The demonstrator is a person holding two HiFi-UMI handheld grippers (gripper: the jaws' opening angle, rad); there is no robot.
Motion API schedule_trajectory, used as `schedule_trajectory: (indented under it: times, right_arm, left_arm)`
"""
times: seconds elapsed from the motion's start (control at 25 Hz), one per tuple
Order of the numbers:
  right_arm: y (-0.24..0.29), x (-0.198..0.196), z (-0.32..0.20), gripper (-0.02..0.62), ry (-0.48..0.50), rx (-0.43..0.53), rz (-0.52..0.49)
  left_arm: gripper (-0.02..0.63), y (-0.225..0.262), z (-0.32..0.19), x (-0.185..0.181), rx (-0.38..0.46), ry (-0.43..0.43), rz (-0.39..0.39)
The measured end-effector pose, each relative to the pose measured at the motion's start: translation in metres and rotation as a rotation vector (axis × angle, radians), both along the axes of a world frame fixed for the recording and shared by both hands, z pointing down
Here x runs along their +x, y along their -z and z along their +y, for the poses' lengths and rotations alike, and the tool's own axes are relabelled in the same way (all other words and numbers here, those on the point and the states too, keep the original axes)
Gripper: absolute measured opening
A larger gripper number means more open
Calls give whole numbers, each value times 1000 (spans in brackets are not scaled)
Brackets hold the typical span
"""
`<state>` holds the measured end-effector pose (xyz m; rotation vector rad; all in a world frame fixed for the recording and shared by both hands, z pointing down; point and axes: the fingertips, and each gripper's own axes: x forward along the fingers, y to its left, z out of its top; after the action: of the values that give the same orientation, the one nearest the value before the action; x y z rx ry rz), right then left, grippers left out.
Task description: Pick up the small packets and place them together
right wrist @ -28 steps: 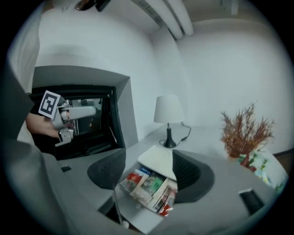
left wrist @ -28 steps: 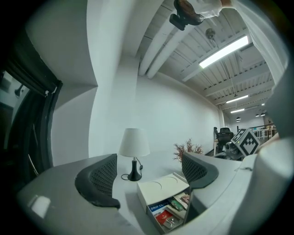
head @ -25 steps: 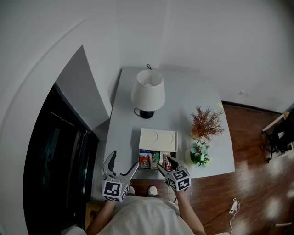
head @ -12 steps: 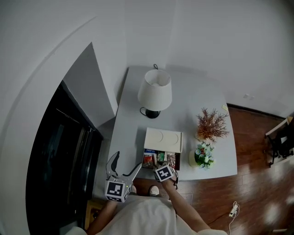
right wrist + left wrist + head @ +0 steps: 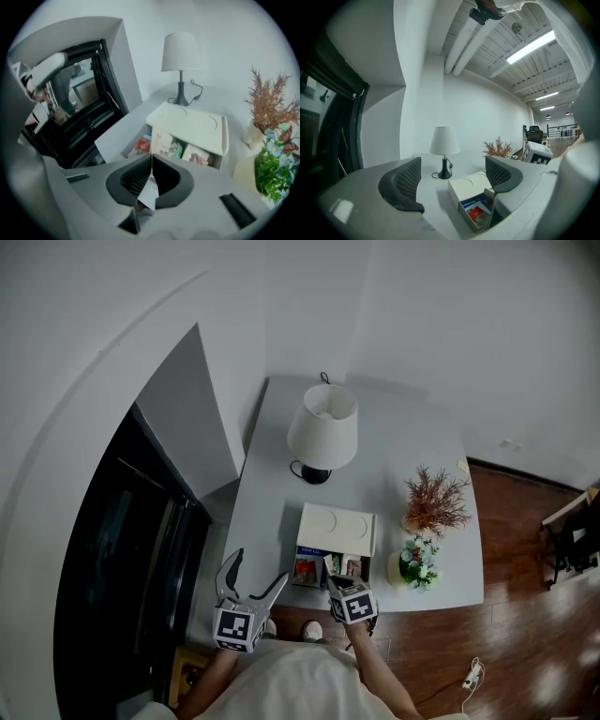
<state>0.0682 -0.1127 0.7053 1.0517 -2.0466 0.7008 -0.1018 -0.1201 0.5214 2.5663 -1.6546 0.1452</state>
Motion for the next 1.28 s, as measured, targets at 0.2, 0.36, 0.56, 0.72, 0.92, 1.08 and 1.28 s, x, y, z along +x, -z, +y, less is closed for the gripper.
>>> schedule_trajectory:
  times: [0.2, 0.36, 0.56, 0.72, 0.92, 1.08, 1.28]
  right_arm:
    - [46, -9, -33, 17, -58, 99, -118]
    - [49, -21, -81, 17, -98, 141, -104]
    - [15, -40, -121, 18, -218, 41, -159]
    - [-9, -57, -130, 18, -317, -96, -272]
    - [-20, -61, -142, 57, -358, -105, -282]
    - [0, -58, -147, 224, -324, 25, -270]
    - [104, -62, -126, 255, -106, 431, -401]
  left_arm:
    - [430, -1, -2, 0, 0, -2, 2]
    - [430, -3, -2, 0, -3, -4, -2]
    - [430, -1, -1, -2, -5, 7, 0]
    - [430, -2, 1, -8, -13, 22, -4]
    - [430, 0, 0, -14, -11, 37, -14]
    - [430, 0, -1, -18, -10, 46, -13]
    - [425, 12, -8, -13, 14, 26, 20]
